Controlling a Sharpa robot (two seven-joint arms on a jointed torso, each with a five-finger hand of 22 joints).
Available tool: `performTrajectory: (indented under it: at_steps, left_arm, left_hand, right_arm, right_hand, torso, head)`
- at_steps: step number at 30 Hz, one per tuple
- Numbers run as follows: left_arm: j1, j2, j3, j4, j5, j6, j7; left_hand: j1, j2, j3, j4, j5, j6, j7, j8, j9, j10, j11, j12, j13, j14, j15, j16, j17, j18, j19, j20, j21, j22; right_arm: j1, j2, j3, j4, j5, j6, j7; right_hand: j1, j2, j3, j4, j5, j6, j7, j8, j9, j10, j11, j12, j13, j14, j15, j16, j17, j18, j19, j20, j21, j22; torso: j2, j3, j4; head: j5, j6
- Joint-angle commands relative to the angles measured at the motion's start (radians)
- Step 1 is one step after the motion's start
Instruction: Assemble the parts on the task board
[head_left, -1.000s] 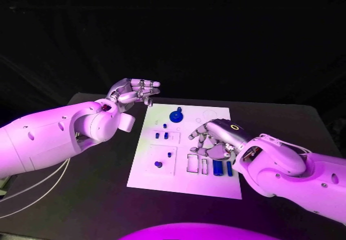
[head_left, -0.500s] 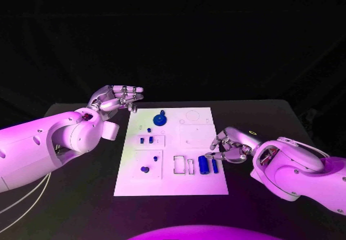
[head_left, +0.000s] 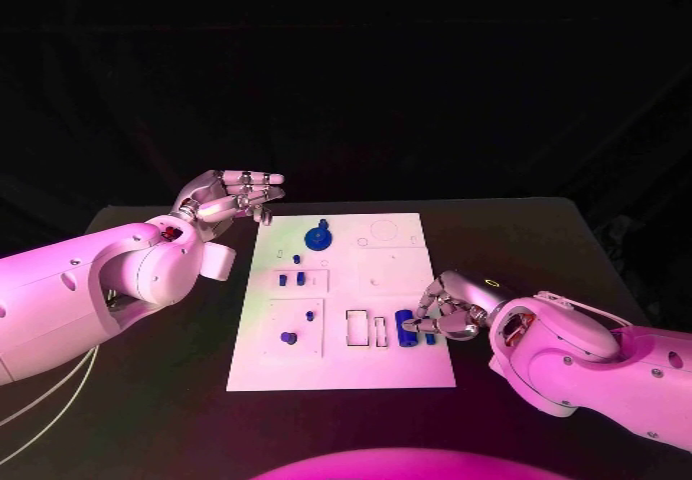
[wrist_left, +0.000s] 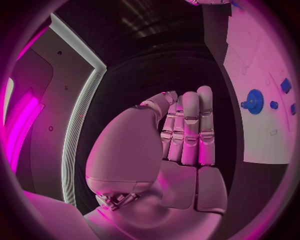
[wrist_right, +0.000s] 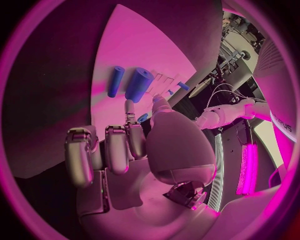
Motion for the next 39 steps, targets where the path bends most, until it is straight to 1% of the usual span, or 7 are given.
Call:
performTrajectory:
  at_steps: [1, 8, 18, 24, 29, 34, 39]
  left_arm:
    - [0.000, -0.001, 0.000, 0.005, 0.000, 0.020, 0.005]
    - [0.001, -0.003, 0.000, 0.006, 0.000, 0.022, 0.004]
    - [0.000, -0.004, 0.000, 0.004, 0.000, 0.027, 0.003]
    - [0.000, -0.005, 0.000, 0.005, 0.000, 0.032, 0.001]
    - [0.000, -0.005, 0.000, 0.005, 0.000, 0.033, -0.001]
    - [0.000, -0.006, 0.000, 0.006, 0.000, 0.033, -0.002]
    - [0.000, -0.007, 0.000, 0.006, 0.000, 0.033, -0.002]
  left_hand:
    - [-0.003, 0.010, 0.000, -0.006, -0.002, -0.005, 0.002, -0.004, -0.002, -0.005, 0.001, 0.007, 0.001, -0.007, -0.001, -0.006, -0.001, 0.014, 0.002, 0.003, -0.005, -0.001]
    - [-0.005, 0.010, -0.001, -0.007, -0.002, -0.005, 0.002, -0.004, -0.002, -0.006, 0.001, 0.008, 0.002, -0.007, 0.000, -0.006, -0.001, 0.014, 0.002, 0.003, -0.006, -0.002]
    - [-0.007, 0.010, -0.001, -0.006, -0.002, -0.006, 0.003, -0.004, -0.002, -0.006, 0.002, 0.008, 0.002, -0.007, 0.000, -0.005, -0.002, 0.013, 0.002, 0.003, -0.006, -0.002]
    - [-0.009, 0.011, -0.002, -0.006, -0.002, -0.006, 0.003, -0.004, -0.002, -0.007, 0.002, 0.009, 0.002, -0.007, 0.000, -0.005, -0.002, 0.013, 0.002, 0.004, -0.007, -0.002]
    - [-0.011, 0.011, -0.003, -0.005, -0.003, -0.007, 0.003, -0.004, -0.003, -0.008, 0.002, 0.009, 0.002, -0.007, 0.001, -0.005, -0.002, 0.013, 0.002, 0.004, -0.008, -0.003]
    - [-0.013, 0.011, -0.004, -0.005, -0.002, -0.008, 0.003, -0.005, -0.003, -0.009, 0.002, 0.009, 0.002, -0.007, 0.001, -0.005, -0.003, 0.013, 0.002, 0.004, -0.008, -0.003]
    - [-0.013, 0.011, -0.004, -0.005, -0.002, -0.008, 0.003, -0.005, -0.003, -0.009, 0.002, 0.009, 0.002, -0.007, 0.001, -0.005, -0.003, 0.013, 0.002, 0.004, -0.008, -0.003]
  right_arm:
    - [-0.006, 0.011, 0.000, -0.009, -0.044, 0.005, -0.044]
    - [-0.019, 0.036, -0.001, -0.028, -0.053, 0.021, -0.048]
    - [-0.035, 0.073, -0.001, -0.071, -0.051, 0.047, -0.052]
    - [-0.044, 0.095, -0.001, -0.093, -0.064, 0.081, -0.056]
    - [-0.055, 0.112, -0.001, -0.104, -0.070, 0.093, -0.058]
    - [-0.060, 0.118, -0.001, -0.106, -0.073, 0.084, -0.059]
    - [-0.061, 0.116, -0.001, -0.099, -0.077, 0.035, -0.059]
  right_hand:
    - [0.001, 0.013, -0.011, 0.001, 0.006, -0.006, -0.006, 0.008, 0.012, 0.000, -0.005, 0.004, 0.049, 0.069, -0.007, 0.007, 0.077, -0.016, 0.097, -0.003, 0.003, 0.253]
    - [-0.003, 0.022, -0.029, 0.002, 0.007, -0.016, -0.008, 0.024, 0.040, -0.003, -0.006, 0.000, 0.050, 0.068, -0.008, 0.006, 0.076, -0.015, 0.096, -0.004, 0.002, 0.253]
    - [-0.006, 0.028, -0.036, 0.002, 0.009, -0.022, -0.008, 0.029, 0.052, -0.005, -0.006, -0.003, 0.048, 0.068, -0.008, 0.005, 0.073, -0.014, 0.095, -0.004, -0.002, 0.252]
    - [-0.006, 0.030, -0.041, 0.001, 0.008, -0.026, -0.008, 0.033, 0.060, -0.008, -0.006, -0.008, 0.046, 0.067, -0.008, 0.003, 0.071, -0.014, 0.095, -0.004, -0.005, 0.251]
    - [-0.002, 0.030, -0.045, -0.001, 0.008, -0.029, -0.008, 0.037, 0.068, -0.008, -0.006, -0.008, 0.047, 0.067, -0.008, 0.003, 0.071, -0.014, 0.094, -0.004, -0.005, 0.251]
    - [0.007, 0.037, -0.051, -0.002, 0.019, -0.031, -0.010, 0.047, 0.086, -0.005, -0.008, -0.006, 0.053, 0.067, -0.009, 0.005, 0.073, -0.015, 0.095, -0.005, -0.002, 0.252]
    - [0.033, 0.052, -0.056, -0.006, 0.072, -0.028, -0.016, 0.068, 0.118, 0.002, -0.013, 0.000, 0.063, 0.068, -0.013, 0.008, 0.079, -0.016, 0.098, -0.008, 0.007, 0.255]
  torso:
    - [0.001, -0.0005, -0.0007]
    - [0.001, -0.0003, -0.0005]
    - [0.000, 0.0006, -0.0021]
    - [0.001, 0.0010, -0.0002]
    - [-0.001, 0.0011, -0.0014]
    - [0.000, -0.0004, -0.0012]
    - [-0.001, 0.0000, -0.0019]
  head:
    - [0.000, -0.002]
    - [0.000, -0.007]
    - [0.002, -0.011]
    - [0.002, -0.013]
    - [0.007, -0.015]
    - [0.004, -0.014]
    - [0.005, -0.013]
